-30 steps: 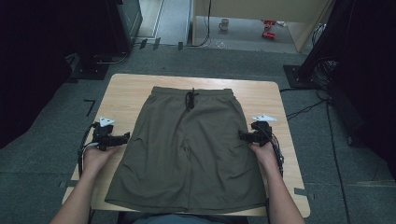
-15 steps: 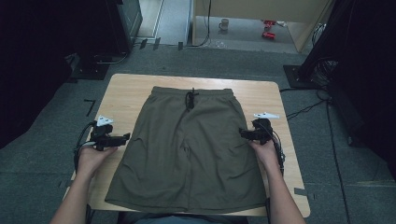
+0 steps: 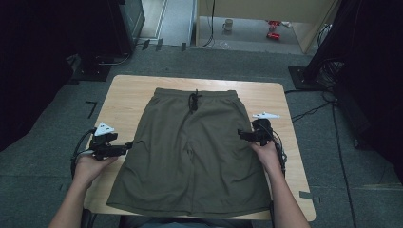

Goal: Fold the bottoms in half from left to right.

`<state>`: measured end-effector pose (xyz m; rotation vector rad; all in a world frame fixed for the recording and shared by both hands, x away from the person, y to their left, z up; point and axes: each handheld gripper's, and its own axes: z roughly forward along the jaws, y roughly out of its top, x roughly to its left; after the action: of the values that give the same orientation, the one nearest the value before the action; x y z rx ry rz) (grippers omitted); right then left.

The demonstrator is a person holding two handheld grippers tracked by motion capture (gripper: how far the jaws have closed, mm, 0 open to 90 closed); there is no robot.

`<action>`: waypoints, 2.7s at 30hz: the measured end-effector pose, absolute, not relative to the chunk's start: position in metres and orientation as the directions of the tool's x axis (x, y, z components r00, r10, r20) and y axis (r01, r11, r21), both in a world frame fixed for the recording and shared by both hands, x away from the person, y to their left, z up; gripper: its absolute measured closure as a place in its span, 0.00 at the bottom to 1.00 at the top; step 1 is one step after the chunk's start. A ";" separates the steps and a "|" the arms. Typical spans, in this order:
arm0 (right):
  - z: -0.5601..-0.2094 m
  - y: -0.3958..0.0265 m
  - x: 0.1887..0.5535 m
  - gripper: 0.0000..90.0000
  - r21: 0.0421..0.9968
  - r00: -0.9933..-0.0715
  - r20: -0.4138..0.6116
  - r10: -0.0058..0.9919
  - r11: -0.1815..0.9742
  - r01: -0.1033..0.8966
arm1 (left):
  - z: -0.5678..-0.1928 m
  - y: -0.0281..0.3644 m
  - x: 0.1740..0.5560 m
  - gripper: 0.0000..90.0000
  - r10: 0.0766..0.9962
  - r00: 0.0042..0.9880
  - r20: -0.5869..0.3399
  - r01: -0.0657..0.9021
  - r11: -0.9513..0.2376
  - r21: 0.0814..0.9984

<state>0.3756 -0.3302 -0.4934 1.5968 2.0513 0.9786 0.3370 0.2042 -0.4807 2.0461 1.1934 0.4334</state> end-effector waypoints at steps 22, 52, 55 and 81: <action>-0.481 -0.299 0.378 0.29 0.713 -0.375 0.132 0.918 0.175 0.679 | -0.486 0.193 0.305 0.28 0.807 0.586 -0.074 0.579 -0.353 0.735; -0.470 -0.232 0.413 0.33 0.737 -0.478 0.133 0.868 0.235 0.633 | -0.508 0.208 0.273 0.35 0.752 0.657 -0.047 0.551 -0.437 0.711; -0.471 -0.222 0.417 0.34 0.740 -0.486 0.136 0.863 0.238 0.629 | -0.510 0.206 0.270 0.35 0.745 0.666 -0.034 0.541 -0.452 0.709; -0.477 -0.146 0.451 0.34 0.741 -0.542 0.157 0.826 0.264 0.617 | -0.517 0.205 0.258 0.22 0.730 0.683 -0.013 0.502 -0.456 0.734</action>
<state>0.4513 -0.1461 -0.4773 1.3354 2.2760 1.1472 0.2582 0.2048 -0.5173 2.1533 0.9421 0.3952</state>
